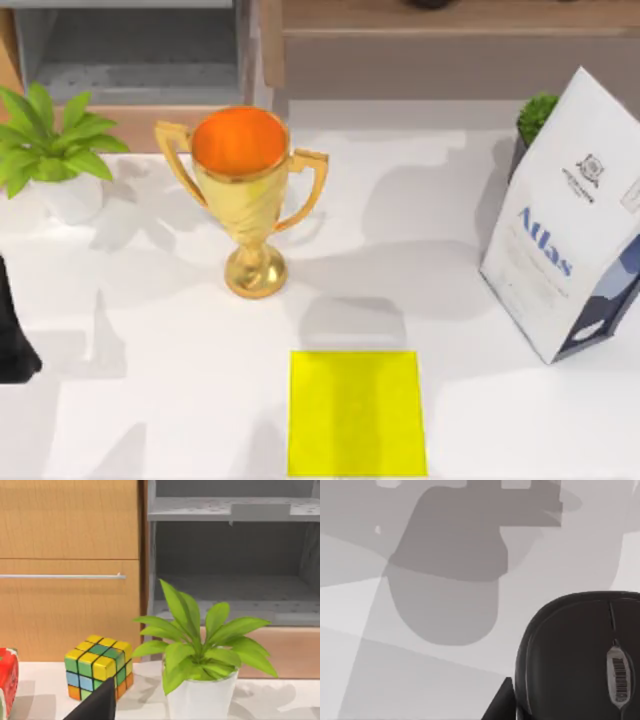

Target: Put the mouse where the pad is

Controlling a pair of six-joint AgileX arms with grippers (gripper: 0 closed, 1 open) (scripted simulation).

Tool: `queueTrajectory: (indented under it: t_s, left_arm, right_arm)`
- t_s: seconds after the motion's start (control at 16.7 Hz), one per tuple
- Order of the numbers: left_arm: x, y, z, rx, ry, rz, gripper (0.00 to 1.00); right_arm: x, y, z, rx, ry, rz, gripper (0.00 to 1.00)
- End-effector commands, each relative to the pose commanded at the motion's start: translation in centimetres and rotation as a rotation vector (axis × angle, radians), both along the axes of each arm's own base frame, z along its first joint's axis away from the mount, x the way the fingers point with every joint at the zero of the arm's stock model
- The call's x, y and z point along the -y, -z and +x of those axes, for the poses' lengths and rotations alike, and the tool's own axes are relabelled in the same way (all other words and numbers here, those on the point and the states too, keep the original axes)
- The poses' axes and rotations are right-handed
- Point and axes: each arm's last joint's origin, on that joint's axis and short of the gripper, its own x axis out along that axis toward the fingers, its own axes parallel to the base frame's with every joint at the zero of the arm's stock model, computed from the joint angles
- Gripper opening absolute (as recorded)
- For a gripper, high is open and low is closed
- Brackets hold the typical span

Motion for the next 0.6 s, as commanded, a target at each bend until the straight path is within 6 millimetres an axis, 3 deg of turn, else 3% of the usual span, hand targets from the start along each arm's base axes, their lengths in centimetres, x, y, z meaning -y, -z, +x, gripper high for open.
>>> queueTrajectory:
  t_s: [0.18,0.48,0.6]
  left_arm:
    - [0.0,0.0,0.0,0.000,0.000,0.000,1.00]
    - [0.0,0.0,0.0,0.000,0.000,0.000,1.00]
    - [0.0,0.0,0.0,0.000,0.000,0.000,1.00]
  right_arm:
    - [0.0,-2.3,-0.3,0.015,0.002,-0.002,0.00]
    - [-0.1,-2.1,-0.2,0.014,0.002,-0.001,0.00]
    - [-0.7,-3.8,0.0,0.079,0.005,-0.007,0.00]
